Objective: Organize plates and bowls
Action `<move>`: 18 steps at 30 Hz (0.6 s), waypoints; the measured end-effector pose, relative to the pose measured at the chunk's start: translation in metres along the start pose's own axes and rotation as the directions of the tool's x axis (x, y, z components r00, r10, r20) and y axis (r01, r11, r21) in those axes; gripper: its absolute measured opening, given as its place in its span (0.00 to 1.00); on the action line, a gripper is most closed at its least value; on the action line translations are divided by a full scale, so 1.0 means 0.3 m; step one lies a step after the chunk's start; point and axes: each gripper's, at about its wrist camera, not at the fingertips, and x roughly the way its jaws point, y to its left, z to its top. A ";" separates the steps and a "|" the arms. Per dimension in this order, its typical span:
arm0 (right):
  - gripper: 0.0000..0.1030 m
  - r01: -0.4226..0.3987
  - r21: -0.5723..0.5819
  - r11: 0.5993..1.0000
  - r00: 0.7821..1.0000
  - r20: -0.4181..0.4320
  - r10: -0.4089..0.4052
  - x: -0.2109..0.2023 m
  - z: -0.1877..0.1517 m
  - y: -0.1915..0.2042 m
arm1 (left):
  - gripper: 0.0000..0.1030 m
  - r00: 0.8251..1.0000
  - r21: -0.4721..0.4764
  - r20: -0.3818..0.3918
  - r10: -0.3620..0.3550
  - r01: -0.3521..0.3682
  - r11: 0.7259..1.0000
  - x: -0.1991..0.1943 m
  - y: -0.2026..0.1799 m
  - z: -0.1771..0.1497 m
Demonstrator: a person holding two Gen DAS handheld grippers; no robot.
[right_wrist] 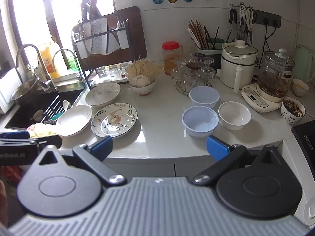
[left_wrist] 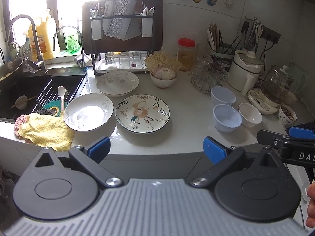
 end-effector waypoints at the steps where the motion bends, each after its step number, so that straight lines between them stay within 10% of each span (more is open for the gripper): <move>1: 1.00 -0.002 0.000 1.000 1.000 0.001 0.002 0.000 0.001 -0.002 | 0.99 1.000 0.000 -0.002 -0.003 0.003 1.000 0.001 -0.002 0.002; 18: 1.00 -0.017 0.013 1.000 1.000 -0.002 0.017 0.021 0.027 -0.002 | 0.99 1.000 0.020 -0.001 -0.011 0.011 1.000 0.017 -0.002 0.064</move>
